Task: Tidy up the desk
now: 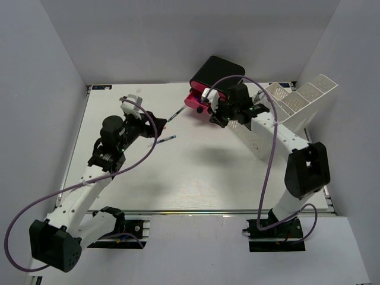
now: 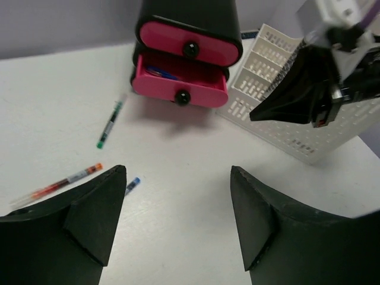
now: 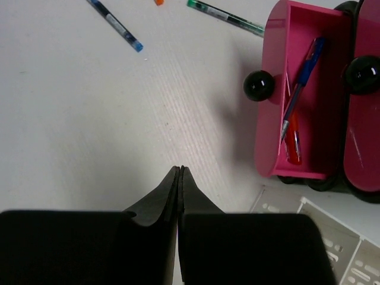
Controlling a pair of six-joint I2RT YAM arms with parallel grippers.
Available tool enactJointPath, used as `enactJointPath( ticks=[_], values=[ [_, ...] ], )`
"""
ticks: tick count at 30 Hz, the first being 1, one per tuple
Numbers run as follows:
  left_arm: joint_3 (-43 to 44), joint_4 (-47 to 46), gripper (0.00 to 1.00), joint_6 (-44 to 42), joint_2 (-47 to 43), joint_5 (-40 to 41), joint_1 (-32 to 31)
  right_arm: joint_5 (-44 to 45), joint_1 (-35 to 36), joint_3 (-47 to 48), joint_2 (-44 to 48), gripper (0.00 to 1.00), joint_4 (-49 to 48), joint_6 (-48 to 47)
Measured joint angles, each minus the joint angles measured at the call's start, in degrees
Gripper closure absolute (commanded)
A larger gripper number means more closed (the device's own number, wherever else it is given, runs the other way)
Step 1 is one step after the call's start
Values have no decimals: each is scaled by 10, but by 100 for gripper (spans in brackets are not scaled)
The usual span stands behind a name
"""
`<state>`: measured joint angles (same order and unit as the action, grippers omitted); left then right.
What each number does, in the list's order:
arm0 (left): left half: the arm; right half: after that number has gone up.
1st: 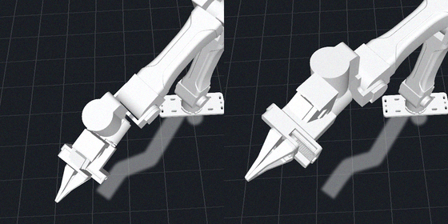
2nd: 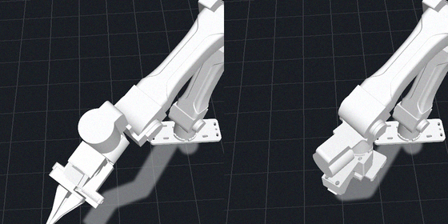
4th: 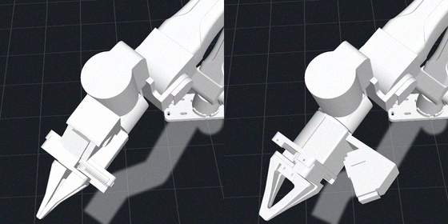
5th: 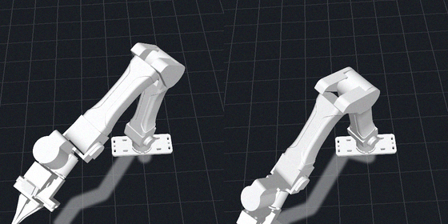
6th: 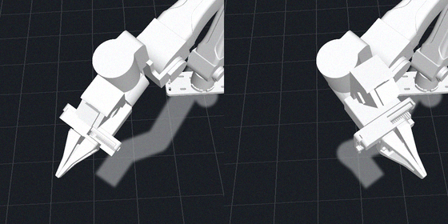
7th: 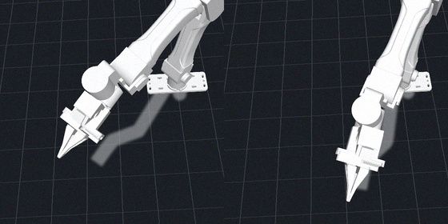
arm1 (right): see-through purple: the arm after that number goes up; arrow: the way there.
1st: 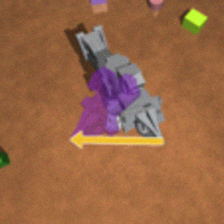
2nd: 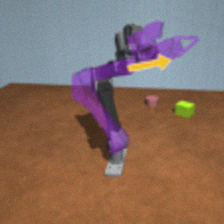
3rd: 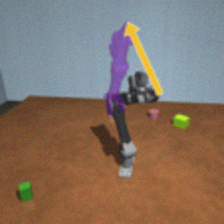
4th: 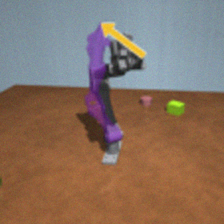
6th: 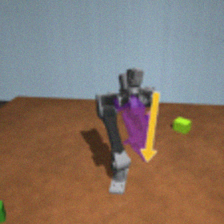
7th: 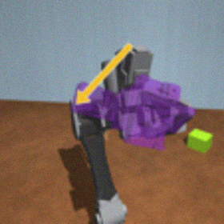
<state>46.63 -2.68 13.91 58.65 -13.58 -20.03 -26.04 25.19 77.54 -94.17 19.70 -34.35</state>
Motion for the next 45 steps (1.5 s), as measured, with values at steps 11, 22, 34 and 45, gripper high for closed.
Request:
enactJointPath(
  ticks=[11,22,34,45],
  values=[
    [-10,10,18,-21,-54,49,0,170,55,110,-145,100,-17,9],
    [-12,12,18,-21,-63,53,0,320,73,159,-224,100,-33,-9],
    [-12,12,17,-21,-70,53,0,449,100,173,-263,100,-88,-60],
    [-12,12,17,-21,-71,57,0,517,101,193,-305,100,-136,-110]
  ],
)
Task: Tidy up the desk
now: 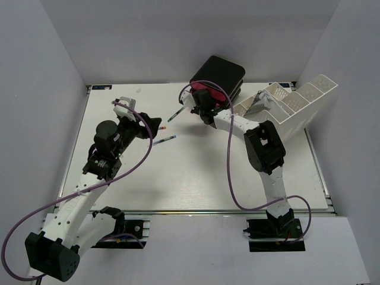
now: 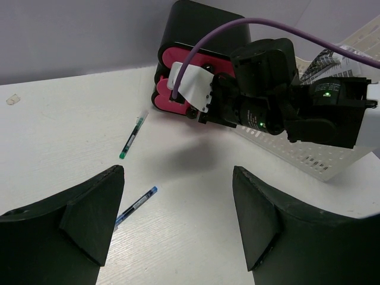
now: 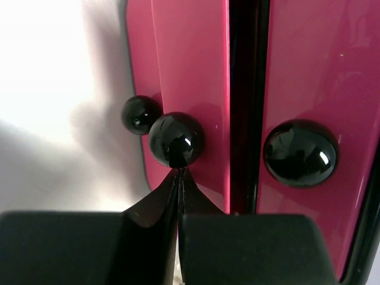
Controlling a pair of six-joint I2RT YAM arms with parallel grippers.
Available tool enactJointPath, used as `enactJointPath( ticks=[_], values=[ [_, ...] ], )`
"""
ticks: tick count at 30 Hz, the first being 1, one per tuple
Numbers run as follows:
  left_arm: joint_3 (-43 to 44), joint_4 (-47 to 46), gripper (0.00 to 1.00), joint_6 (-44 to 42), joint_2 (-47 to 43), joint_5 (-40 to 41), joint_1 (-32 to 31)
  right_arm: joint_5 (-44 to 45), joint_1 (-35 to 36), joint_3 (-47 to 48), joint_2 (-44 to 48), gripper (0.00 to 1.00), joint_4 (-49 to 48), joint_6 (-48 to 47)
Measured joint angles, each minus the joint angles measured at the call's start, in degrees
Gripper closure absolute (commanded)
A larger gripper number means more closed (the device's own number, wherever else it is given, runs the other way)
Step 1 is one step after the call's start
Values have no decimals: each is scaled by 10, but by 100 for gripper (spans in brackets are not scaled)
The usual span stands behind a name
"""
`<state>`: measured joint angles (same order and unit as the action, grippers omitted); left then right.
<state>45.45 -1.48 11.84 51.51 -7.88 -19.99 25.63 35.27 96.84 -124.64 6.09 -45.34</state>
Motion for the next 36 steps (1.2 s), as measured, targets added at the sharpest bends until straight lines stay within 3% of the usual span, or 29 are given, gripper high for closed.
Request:
enactJointPath(
  ticks=[20,23,30,33,34,36],
  values=[
    [0,0,17,0,-3,1,0,44,-7,2,-23,100,-62,-77],
    [0,0,17,0,-3,2,0,3,-8,2,-18,100,-26,-57],
    [-2,-2,17,2,-2,-5,0,-221,-17,8,54,100,148,62],
    [-8,-10,18,3,1,-21,0,-310,-21,8,120,84,188,119],
    [-9,-13,19,6,6,-28,0,-343,-23,7,145,69,198,139],
    [-12,-24,19,12,20,-43,0,-409,-31,8,191,57,212,179]
  ],
)
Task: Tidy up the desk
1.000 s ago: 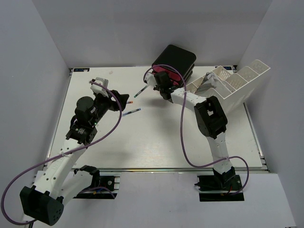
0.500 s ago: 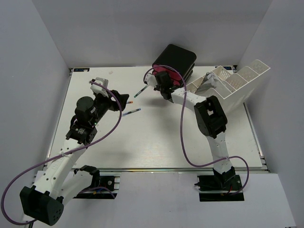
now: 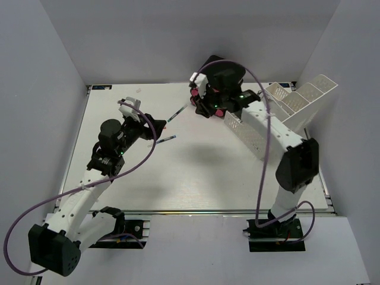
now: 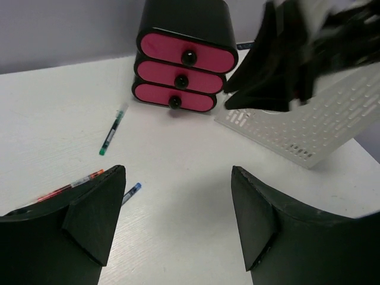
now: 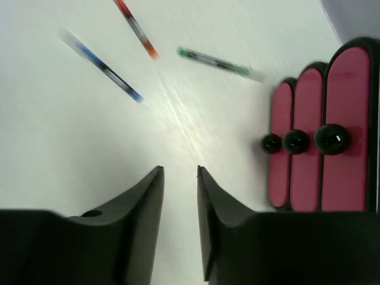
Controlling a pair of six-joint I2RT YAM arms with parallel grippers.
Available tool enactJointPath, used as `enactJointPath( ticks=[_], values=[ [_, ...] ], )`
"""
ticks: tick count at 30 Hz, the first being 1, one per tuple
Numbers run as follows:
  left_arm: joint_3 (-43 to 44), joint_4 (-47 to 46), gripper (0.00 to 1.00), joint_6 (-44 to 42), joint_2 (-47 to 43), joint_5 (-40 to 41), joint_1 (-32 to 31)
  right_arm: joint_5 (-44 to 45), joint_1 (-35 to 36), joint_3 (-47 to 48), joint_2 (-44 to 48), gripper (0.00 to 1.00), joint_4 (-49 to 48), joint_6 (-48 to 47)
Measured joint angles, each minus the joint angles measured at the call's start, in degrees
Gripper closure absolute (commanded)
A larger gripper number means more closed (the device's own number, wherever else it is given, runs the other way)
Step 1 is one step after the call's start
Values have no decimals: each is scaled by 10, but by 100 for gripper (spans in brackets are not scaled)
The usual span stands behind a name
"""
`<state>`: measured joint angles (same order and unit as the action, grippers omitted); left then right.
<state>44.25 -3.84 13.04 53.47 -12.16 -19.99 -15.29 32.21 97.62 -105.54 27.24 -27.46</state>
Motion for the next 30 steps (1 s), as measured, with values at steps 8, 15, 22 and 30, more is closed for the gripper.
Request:
enactJointPath(
  ticks=[8,15,22,30],
  values=[
    [-16,-75,27,60,132,-80,0,-188,-78,-58,179,45,-4,123],
    [40,-130,27,137,332,-118,-10,-294,-134,-187,305,81,-102,212],
    [230,-141,27,175,544,-89,-30,-371,-176,-275,350,77,-172,275],
    [417,-115,37,184,721,-32,-52,-401,-197,-301,384,77,-203,293]
  ],
)
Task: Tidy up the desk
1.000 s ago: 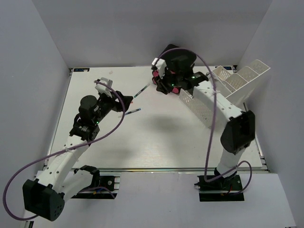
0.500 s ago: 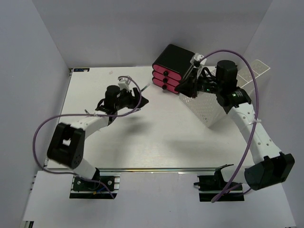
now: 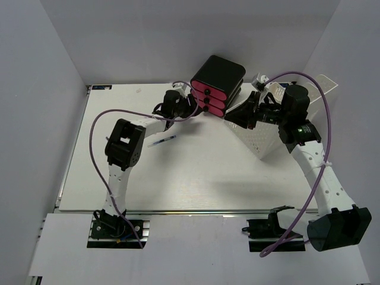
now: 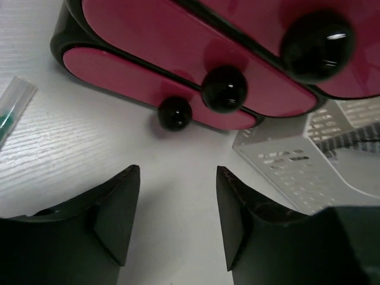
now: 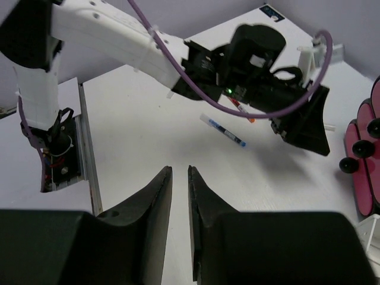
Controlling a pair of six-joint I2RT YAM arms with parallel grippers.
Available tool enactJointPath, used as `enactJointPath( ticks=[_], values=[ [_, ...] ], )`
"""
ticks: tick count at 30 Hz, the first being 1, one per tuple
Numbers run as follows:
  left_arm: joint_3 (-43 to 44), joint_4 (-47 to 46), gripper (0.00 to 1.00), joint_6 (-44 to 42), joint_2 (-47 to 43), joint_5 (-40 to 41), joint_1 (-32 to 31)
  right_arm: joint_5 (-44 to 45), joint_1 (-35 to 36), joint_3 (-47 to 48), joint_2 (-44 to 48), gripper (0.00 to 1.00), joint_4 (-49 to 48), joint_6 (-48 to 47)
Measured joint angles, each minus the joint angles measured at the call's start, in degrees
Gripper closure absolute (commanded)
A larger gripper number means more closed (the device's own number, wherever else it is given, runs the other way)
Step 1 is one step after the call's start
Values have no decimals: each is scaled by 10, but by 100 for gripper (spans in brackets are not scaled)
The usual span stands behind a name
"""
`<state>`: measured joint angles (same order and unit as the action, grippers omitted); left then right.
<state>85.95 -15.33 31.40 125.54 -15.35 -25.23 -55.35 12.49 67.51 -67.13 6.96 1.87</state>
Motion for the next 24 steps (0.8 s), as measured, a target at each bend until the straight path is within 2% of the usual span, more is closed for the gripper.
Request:
enactJointPath(
  ticks=[8,15,24],
  values=[
    [76,21,41,9,89,21,-4,-11,-8,-9,10,78,-18,8],
    [119,14,41,32,120,31,-5,-18,-9,-10,10,77,-26,11],
    [132,-2,41,57,139,25,-5,-19,-12,-17,10,77,-29,12]
  ],
)
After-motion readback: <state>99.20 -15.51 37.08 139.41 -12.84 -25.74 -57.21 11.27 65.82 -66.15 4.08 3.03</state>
